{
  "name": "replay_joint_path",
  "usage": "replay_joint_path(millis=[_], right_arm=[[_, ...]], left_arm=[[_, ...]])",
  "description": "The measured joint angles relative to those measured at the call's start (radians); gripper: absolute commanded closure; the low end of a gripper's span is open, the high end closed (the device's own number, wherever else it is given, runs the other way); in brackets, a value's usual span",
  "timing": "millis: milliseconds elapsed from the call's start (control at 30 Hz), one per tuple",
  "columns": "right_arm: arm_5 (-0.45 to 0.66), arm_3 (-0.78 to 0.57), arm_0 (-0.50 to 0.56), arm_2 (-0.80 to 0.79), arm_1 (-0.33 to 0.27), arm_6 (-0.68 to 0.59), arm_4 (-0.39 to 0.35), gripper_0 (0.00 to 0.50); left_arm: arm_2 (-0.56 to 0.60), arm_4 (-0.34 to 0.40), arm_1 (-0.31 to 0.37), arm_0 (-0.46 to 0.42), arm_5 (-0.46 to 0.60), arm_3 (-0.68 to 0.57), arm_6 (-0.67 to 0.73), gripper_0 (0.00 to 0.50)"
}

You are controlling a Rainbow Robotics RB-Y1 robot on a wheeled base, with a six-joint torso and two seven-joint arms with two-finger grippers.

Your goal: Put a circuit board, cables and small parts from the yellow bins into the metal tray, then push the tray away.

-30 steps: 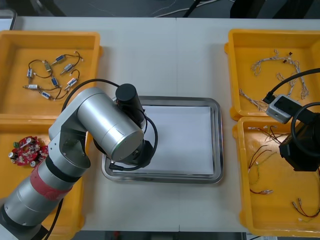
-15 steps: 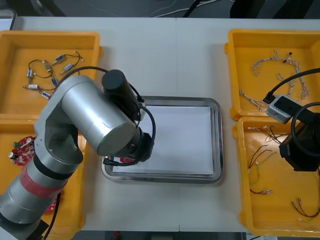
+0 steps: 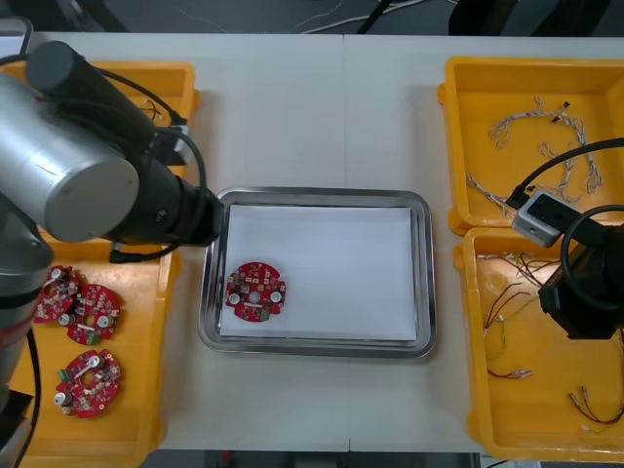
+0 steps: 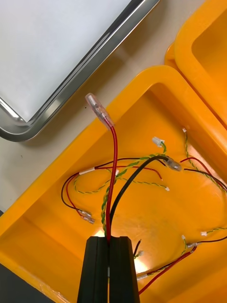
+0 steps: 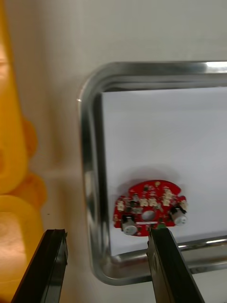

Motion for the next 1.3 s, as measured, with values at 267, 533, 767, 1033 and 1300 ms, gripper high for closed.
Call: replay_joint_path(millis=[267, 533, 767, 1033, 1300], right_arm=[[0.0, 0.0, -0.009, 0.055, 0.0, 0.0, -0.007, 0.5], [-0.032, 0.0, -0.081, 0.212, 0.0, 0.0, 0.016, 0.5], [-0.095, -0.001, -0.175, 0.378, 0.0, 0.0, 0.077, 0.5], [-0.125, 0.047, -0.297, 0.549, 0.046, 0.0, 0.107, 0.5], [-0.126, 0.144, -0.439, 0.712, 0.14, 0.0, 0.172, 0.5]], left_arm=[[0.209, 0.117, 0.15, 0.006, 0.0, 0.0, -0.001, 0.0], [0.352, 0.138, 0.26, 0.024, 0.0, 0.093, -0.022, 0.0], [0.452, 0.114, 0.278, 0.024, 0.0, 0.278, -0.258, 0.0], [0.46, 0.044, 0.279, 0.004, 0.0, 0.435, -0.347, 0.0], [0.449, 0.012, 0.279, -0.078, -0.033, 0.548, -0.347, 0.0]])
